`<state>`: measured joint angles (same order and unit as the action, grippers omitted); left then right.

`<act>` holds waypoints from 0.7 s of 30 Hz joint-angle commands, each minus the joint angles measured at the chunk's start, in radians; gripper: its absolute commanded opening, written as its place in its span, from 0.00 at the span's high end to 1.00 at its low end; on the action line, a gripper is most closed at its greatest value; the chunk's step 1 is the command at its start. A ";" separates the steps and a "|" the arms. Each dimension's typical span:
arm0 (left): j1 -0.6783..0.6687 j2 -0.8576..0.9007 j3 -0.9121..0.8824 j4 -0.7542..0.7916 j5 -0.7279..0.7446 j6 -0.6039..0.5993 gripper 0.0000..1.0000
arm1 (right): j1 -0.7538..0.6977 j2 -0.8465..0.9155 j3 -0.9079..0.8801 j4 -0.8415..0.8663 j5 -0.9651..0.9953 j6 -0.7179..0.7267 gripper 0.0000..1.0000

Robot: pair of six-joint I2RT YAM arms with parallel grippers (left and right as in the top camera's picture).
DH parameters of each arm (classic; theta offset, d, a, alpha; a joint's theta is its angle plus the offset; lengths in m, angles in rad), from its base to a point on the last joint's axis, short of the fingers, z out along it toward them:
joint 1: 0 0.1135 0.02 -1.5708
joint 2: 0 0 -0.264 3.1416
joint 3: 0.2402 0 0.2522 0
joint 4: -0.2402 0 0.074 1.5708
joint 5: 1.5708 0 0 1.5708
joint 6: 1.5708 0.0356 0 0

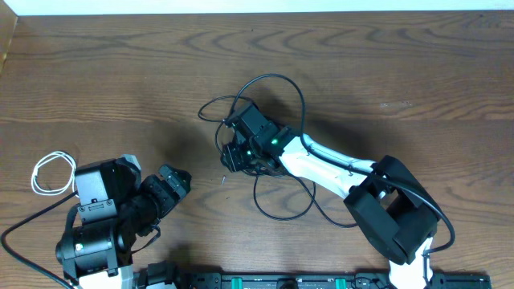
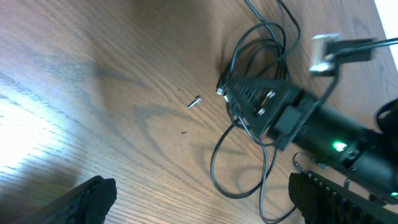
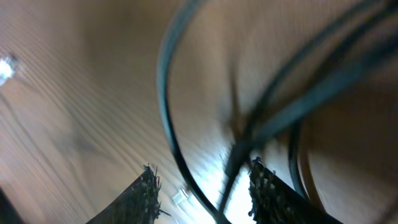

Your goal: Untangle cables

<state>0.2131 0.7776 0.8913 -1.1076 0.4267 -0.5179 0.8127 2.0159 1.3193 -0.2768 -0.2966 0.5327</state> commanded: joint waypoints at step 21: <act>-0.003 -0.002 -0.011 -0.009 -0.072 0.026 0.05 | -0.187 -0.462 0.006 0.069 -0.133 -0.052 0.99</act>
<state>0.2131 0.7776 0.8913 -1.1179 0.3847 -0.5148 0.6510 1.6875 1.3140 -0.2150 -0.3729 0.5457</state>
